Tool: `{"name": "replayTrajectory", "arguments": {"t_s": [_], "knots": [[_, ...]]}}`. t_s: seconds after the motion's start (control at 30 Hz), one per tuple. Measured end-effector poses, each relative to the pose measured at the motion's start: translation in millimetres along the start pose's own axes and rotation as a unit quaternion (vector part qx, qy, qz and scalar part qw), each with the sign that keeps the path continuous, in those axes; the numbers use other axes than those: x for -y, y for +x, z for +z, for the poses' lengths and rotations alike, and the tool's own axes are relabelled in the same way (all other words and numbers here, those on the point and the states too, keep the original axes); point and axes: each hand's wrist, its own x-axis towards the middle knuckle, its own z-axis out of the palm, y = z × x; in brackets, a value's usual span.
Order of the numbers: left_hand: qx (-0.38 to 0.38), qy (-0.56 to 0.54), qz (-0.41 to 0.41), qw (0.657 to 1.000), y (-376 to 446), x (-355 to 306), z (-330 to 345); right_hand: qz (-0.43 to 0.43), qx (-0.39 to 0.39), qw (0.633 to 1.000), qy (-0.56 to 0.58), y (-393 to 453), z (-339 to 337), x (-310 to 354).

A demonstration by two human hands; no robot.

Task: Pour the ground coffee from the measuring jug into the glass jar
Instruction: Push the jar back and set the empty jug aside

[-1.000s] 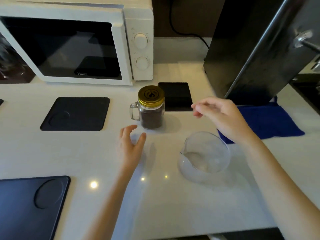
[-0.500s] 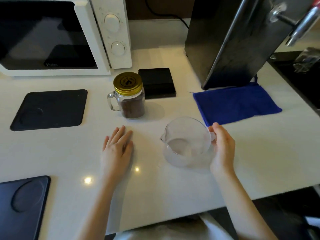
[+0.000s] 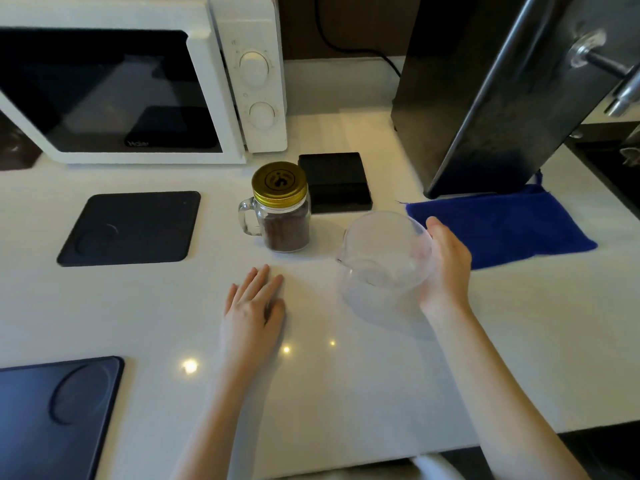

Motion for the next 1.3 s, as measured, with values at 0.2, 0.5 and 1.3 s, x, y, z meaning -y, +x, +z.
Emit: {"name": "replayTrajectory", "arguments": {"t_s": [0.2, 0.5, 1.3], "knots": [[-0.008, -0.002, -0.008, 1.000, -0.8, -0.7, 1.2, 0.028, -0.017, 0.999, 0.016, 33.4, 31.4, 2.6], [-0.001, 0.005, -0.008, 1.000, -0.2, 0.8, 1.6, -0.008, 0.007, 1.000, -0.019, 61.0, 55.4, -2.4], [-0.004, 0.004, -0.011, 1.000, -0.3, -1.9, -0.4, -0.093, 0.047, 0.983, 0.152, 66.7, 24.5, 60.2]]}}
